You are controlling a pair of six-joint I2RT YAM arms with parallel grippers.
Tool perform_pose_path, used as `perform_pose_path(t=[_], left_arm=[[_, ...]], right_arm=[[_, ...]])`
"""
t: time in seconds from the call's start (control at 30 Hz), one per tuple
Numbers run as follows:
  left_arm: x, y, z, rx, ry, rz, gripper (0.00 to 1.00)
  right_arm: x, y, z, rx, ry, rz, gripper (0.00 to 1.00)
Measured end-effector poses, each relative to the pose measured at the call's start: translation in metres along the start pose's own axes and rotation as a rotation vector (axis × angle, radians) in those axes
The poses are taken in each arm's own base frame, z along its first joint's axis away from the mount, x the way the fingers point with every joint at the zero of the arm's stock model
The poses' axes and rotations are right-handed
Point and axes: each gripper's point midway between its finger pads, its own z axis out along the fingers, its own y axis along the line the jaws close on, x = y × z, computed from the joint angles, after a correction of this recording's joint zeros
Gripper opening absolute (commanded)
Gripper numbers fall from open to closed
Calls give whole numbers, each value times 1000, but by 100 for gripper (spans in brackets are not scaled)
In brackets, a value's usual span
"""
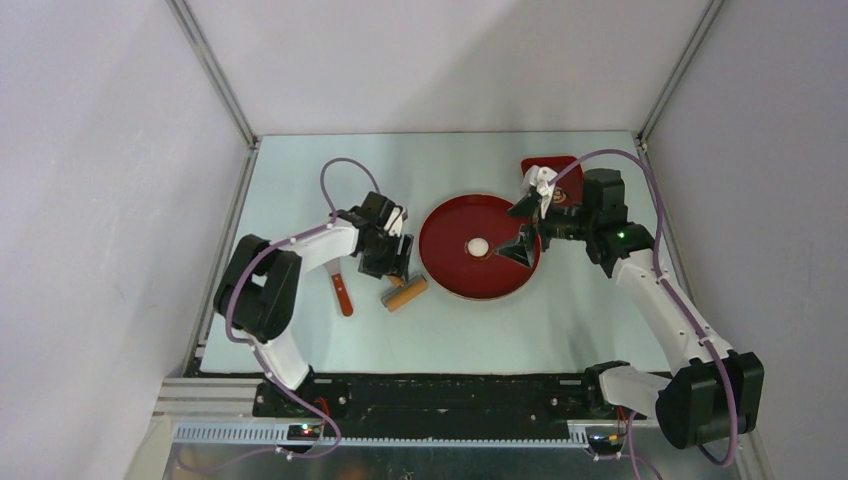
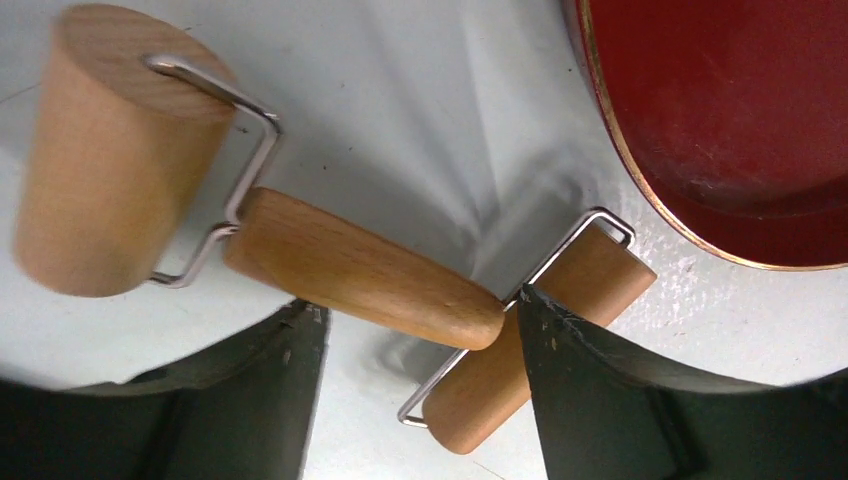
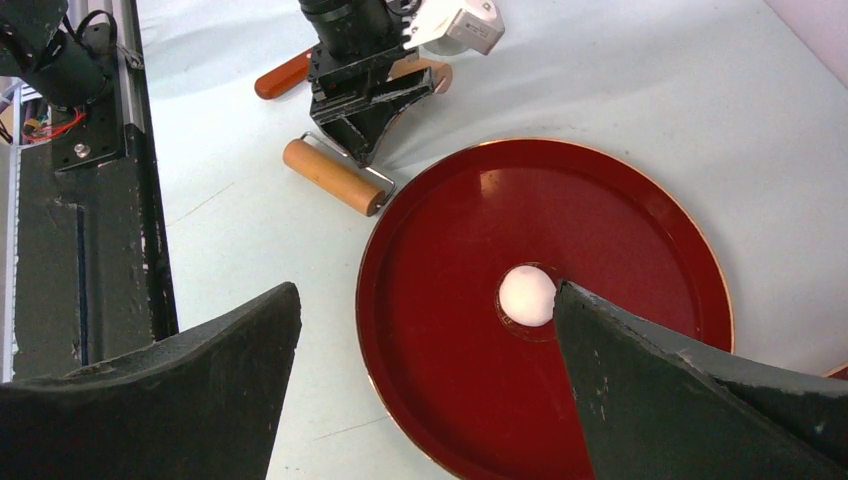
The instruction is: Roll out the dumpling wrappers from the dough
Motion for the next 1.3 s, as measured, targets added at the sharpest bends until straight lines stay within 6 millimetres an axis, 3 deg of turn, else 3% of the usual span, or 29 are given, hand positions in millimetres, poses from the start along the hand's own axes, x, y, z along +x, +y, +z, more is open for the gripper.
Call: perform_pose_path(t=[0.2,0.33,0.57,0.87,1.0,1.03,1.17,1.3], left_arm=[[-1,-1,4,3,15,-8,32],[-7,-4,3,20,-1,26,23],[-3,-5,-1,50,8,215,19],[20,2,-6,38,68,473,30],[25,16,-13,-29,90,501,47],[24,18,-15,-41,89,497,57],[16,23,-24,-55,68,424,69],[-6,18,-33,-39,9,357,72]], right_arm=[[1,4,2,-15,4,-8,99],[1,7,2,-27,4,-10,99],[-4,12,1,-49,-12,-23,99],[-8,18,-1,-72,-28,-26,99],[-10,20,-2,-77,-35,-30,99],[-10,21,-2,-78,-36,-31,99],[-12,22,-3,-80,-40,-29,99],[-12,22,-3,-80,-41,-29,99]])
